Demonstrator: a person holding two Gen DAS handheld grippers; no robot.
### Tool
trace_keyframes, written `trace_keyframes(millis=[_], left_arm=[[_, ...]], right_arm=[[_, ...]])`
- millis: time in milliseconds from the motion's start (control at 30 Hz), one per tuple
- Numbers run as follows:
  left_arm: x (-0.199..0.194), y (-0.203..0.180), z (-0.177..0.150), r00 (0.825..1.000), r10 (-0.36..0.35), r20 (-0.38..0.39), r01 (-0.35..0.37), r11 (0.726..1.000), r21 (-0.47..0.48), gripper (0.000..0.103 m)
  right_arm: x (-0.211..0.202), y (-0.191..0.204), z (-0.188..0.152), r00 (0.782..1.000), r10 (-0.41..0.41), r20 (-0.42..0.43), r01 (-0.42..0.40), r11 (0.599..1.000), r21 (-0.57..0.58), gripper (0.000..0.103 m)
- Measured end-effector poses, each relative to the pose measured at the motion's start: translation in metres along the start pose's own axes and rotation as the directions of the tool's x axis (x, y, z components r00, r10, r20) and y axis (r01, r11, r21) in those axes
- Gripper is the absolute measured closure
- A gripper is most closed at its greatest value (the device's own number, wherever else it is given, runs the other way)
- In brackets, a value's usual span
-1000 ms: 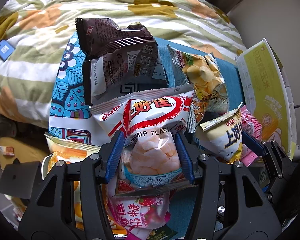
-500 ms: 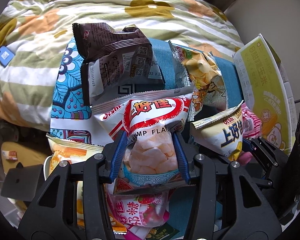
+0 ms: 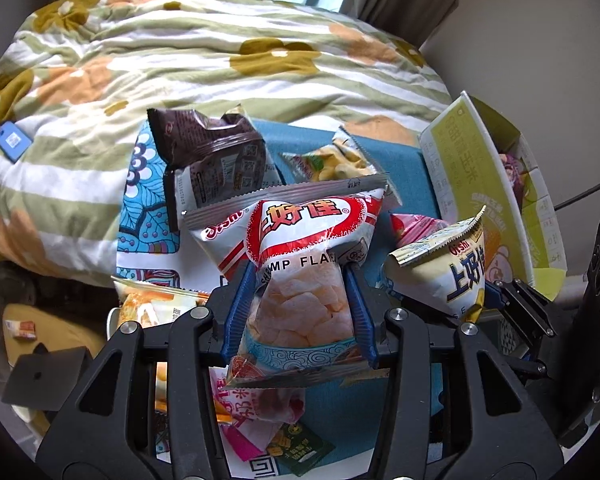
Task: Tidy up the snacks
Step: 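Carry both Oishi bags over the cardboard box and open both grippers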
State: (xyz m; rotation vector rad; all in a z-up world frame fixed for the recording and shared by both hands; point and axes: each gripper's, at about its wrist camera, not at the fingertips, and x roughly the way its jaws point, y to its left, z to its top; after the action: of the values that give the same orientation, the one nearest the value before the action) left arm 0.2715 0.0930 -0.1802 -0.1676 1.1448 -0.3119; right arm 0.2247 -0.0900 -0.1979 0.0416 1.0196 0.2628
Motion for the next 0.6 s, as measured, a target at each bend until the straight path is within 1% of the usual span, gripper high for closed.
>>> trace_keyframes(millis=[200,333,467,600], left_arm=[[-0.046,-0.013,-0.004,0.996,-0.002,0.087,-0.001,1.000,0.027,0.061],[-0.073,-0.025,-0.005,0.991,-0.023,0.130,0.017,0.999,0.050,0.061],[-0.090,-0.046,0.002,0.984,-0.054,0.168,0.041,0.996,0.085,0.061],[-0.098,-0.082,0.011,0.976,-0.079,0.202,0.054,0.991,0.125,0.061]], right_arm=[[-0.038,0.001,0.002,0.997,0.028,0.073,-0.029,0.999,0.021,0.054],[-0.069,0.001,-0.001,0.991,0.041,0.127,-0.048,0.998,0.050,0.054],[-0.103,-0.008,-0.001,0.984,0.014,0.179,-0.029,0.996,0.079,0.054],[-0.137,-0.029,0.001,0.973,-0.020,0.228,-0.004,0.994,0.105,0.054]])
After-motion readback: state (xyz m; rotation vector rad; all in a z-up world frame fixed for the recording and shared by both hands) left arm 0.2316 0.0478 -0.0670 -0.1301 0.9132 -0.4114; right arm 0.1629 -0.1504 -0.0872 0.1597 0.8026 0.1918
